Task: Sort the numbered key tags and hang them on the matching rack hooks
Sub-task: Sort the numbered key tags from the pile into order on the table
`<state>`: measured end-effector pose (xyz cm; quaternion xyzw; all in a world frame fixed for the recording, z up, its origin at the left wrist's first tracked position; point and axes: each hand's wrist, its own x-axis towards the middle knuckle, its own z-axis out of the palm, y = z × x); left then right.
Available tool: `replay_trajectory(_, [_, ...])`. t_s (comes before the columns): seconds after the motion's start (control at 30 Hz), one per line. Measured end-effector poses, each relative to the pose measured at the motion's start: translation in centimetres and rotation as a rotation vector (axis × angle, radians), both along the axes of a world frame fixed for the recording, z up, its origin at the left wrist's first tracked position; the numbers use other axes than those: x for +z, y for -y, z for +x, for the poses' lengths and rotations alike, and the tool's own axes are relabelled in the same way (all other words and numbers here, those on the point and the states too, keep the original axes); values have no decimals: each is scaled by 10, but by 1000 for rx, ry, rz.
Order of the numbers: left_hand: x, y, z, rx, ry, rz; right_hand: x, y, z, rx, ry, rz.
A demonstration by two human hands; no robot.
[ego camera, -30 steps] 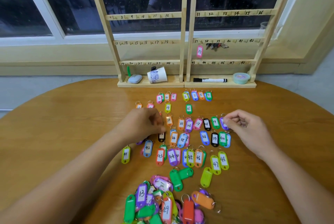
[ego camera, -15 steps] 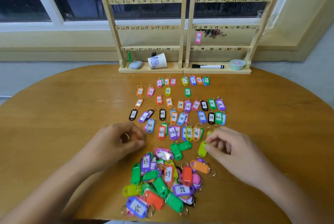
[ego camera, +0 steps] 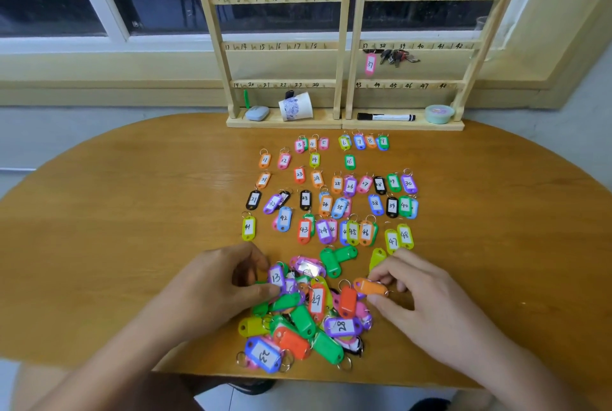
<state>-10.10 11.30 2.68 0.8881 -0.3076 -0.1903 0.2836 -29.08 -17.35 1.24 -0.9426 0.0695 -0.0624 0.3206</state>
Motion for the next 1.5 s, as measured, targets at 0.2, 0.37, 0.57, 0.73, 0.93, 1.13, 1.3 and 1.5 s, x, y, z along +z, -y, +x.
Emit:
replay_trajectory(0.2, [-1,11,-3,42,25,4,-3,-1,0,-19,19,11])
replay_trajectory(0.37, [0,18,0,66,-10,8,-2,-2,0,-18,40,14])
replay_trajectory(0.57, [1,21,-1,98,-56,0,-5,-2,-4,-20,113,-43])
replay_trajectory(0.73, [1,20,0,146,-81,-50,-5,1,-6,-37,174,-74])
replay_trajectory(0.93, [2,19,6,226,-184,-171,-1,9,-2,-144,197,71])
replay_trajectory(1.13, [6,23,20,244,-287,-353,18,26,23,-231,116,575])
replay_trajectory(1.3, [12,41,29,218,-340,-475,31,35,42,-199,63,579])
replay_trajectory(1.5, [10,61,47,193,-360,-497,39,39,64,-87,-16,589])
